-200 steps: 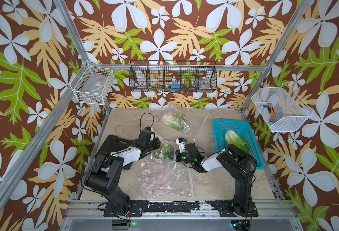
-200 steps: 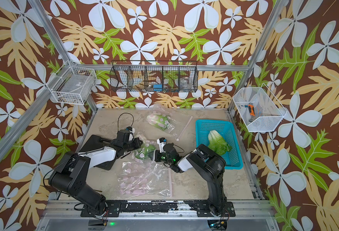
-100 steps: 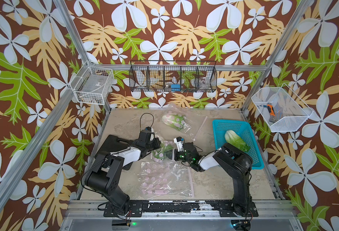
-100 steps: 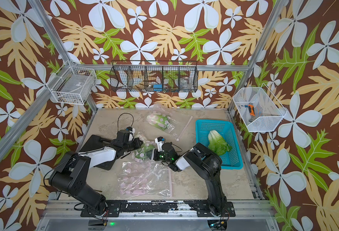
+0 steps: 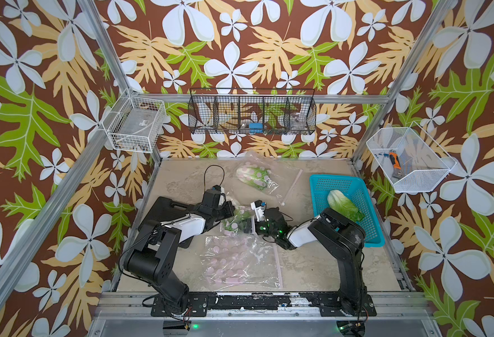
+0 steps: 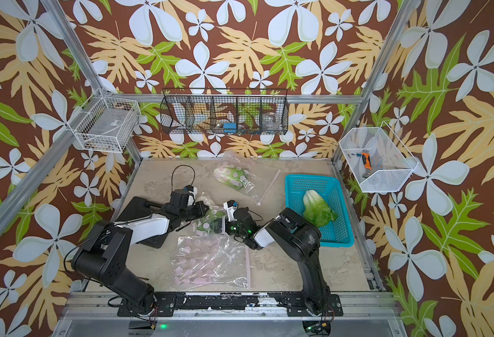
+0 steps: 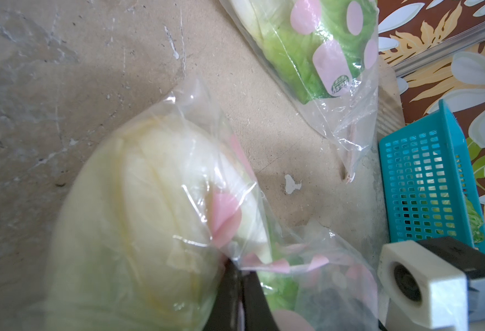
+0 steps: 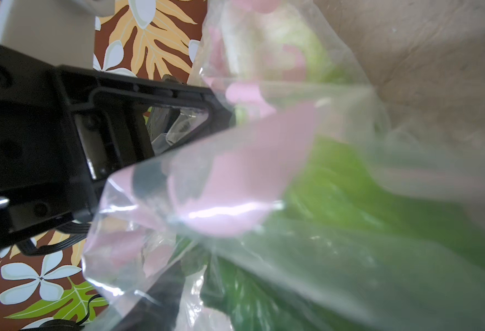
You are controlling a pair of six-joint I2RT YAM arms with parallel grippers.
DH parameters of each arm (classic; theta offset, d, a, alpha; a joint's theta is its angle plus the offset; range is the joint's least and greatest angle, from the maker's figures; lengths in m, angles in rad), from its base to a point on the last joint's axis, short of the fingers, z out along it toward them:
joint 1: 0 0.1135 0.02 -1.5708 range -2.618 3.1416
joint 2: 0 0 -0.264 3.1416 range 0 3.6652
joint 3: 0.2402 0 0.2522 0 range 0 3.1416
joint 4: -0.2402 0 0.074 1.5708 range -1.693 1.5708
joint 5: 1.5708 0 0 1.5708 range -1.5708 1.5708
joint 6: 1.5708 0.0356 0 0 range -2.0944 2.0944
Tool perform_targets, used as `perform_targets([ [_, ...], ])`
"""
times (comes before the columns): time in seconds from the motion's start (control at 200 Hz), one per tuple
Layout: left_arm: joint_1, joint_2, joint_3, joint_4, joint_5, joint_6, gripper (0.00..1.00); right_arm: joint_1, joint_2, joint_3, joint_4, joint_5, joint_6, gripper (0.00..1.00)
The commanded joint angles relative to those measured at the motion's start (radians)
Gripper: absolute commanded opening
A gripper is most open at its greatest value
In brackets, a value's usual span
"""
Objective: Open the zip-top bag and take out the chinese cabbages
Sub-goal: Pick up the Chinese cabbage from the zipper food storage bag.
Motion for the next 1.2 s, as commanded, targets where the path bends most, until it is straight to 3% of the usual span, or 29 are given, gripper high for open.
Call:
perform_targets([
  [0.0, -0.002, 0.001, -0.013, -0.19, 0.043, 0.007, 0.1, 0.001, -0.017, -0.018, -0.007, -0.032, 0.052, 0.68],
  [0.305, -0.003, -0.013, 0.002, -0.214, 0.043, 0.015, 0.16, 0.0, -0.006, -0.037, 0.119, -0.132, 0.222, 0.68],
  [0.605, -0.001, -0.052, 0.027, -0.273, -0.015, 0.061, 0.2, -0.005, -0.051, -0.071, 0.05, -0.1, 0.225, 0.71],
  [0.911, 0.067, -0.177, 0.041, -0.334, -0.188, 0.111, 0.6, -0.003, -0.031, -0.082, 0.042, -0.084, 0.21, 0.67],
  [1.191, 0.068, -0.124, 0.045, -0.332, -0.183, 0.11, 0.65, 0.011, -0.025, -0.01, 0.056, -0.069, 0.151, 0.66],
])
